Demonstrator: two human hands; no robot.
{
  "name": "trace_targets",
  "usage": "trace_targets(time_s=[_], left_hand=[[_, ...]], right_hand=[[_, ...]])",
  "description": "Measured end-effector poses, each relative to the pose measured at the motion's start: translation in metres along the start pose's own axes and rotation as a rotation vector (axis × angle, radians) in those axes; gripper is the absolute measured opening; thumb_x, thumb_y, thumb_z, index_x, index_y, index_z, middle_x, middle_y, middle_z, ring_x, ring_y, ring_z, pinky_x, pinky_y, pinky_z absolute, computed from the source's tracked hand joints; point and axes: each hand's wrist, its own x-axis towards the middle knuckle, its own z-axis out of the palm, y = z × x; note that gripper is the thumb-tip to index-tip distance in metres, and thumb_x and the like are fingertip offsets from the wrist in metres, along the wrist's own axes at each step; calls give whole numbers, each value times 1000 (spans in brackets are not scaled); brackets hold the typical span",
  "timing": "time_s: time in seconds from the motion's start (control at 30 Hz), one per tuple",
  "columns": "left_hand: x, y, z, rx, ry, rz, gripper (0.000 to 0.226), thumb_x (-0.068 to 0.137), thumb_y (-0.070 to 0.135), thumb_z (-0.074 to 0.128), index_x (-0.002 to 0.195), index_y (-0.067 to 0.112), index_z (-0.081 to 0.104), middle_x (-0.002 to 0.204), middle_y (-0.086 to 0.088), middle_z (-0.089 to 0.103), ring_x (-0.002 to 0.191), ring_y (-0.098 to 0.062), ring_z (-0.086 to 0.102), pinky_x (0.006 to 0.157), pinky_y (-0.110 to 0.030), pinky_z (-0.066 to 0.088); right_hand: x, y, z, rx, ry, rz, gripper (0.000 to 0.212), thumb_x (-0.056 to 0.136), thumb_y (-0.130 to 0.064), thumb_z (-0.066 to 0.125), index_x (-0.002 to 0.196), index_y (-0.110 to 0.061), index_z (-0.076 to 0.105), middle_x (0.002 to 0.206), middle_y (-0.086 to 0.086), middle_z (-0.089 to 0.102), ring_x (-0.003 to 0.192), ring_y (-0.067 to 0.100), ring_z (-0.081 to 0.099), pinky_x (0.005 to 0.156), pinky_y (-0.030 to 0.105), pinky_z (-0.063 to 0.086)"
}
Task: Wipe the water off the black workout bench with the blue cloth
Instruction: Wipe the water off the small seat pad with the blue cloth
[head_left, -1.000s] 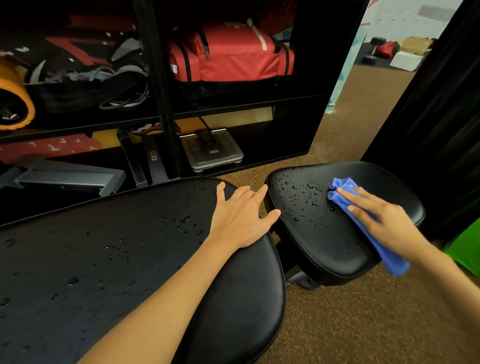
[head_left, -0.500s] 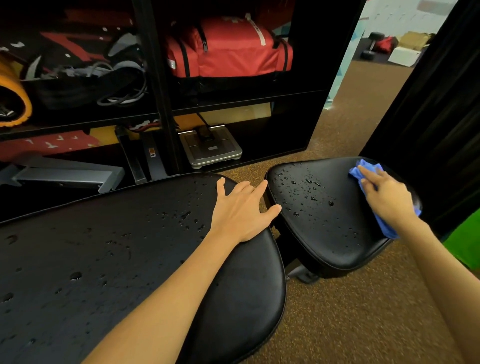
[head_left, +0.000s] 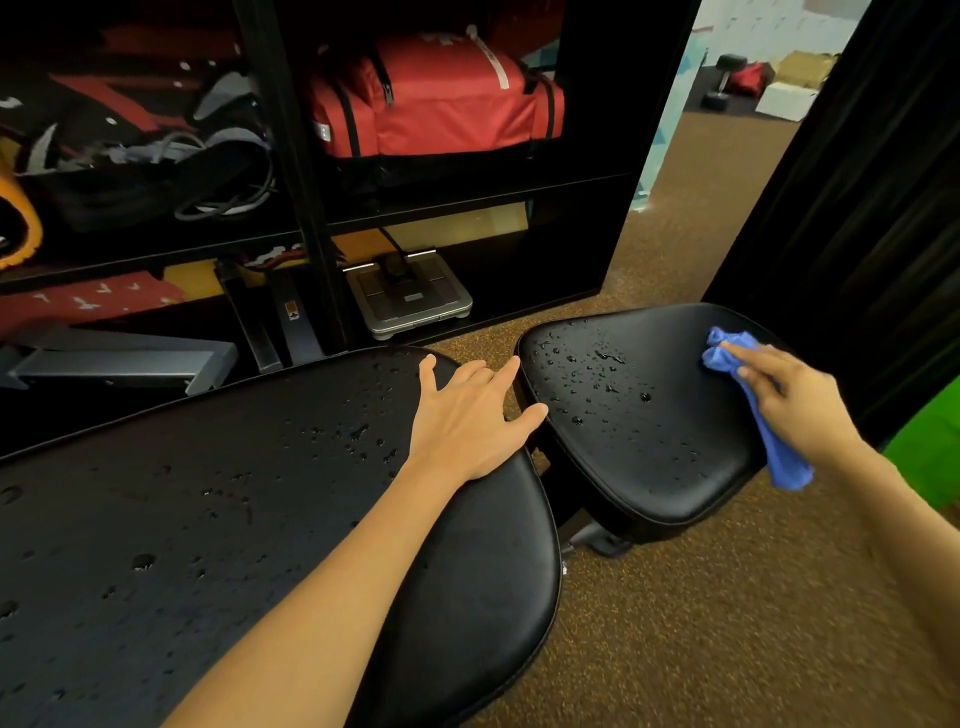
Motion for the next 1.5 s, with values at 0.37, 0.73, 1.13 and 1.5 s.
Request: trace_targets(time_s=[0.37, 0.73, 1.13, 1.5], left_hand=[[1, -1, 0, -6, -7, 1, 72, 89, 68, 22, 149, 28, 25, 135, 5, 53, 140, -11, 28, 113, -57, -1], [0, 0, 0, -12, -7, 6, 71, 90, 67, 24, 148, 27, 25, 134, 6, 53, 140, -11, 28, 113, -57, -1], [2, 2, 0, -24, 9, 9, 70, 90, 67, 25, 148, 27, 27, 127, 5, 56, 138, -11, 30, 113, -58, 0], [0, 0, 0, -17, 11, 4, 69, 90, 66, 26, 148, 27, 28, 131, 3, 54, 138, -11, 30, 114, -57, 0]], right_hand=[[-48, -53, 20, 13, 84, 102, 35, 99, -17, 44, 131, -24, 55, 139, 11, 50, 124, 38, 44, 95, 44, 39], [-56, -30, -8, 151, 29, 61, 32, 92, -19, 58, 123, -21, 62, 134, 6, 55, 135, 19, 38, 108, 27, 26], [-92, -71, 22, 210, 146, 117, 25, 94, -30, 52, 115, -24, 65, 130, 1, 56, 134, 25, 40, 100, 41, 35], [-77, -40, 12, 120, 79, 23, 31, 96, -23, 47, 124, -19, 61, 135, 10, 55, 137, 29, 35, 107, 44, 32]])
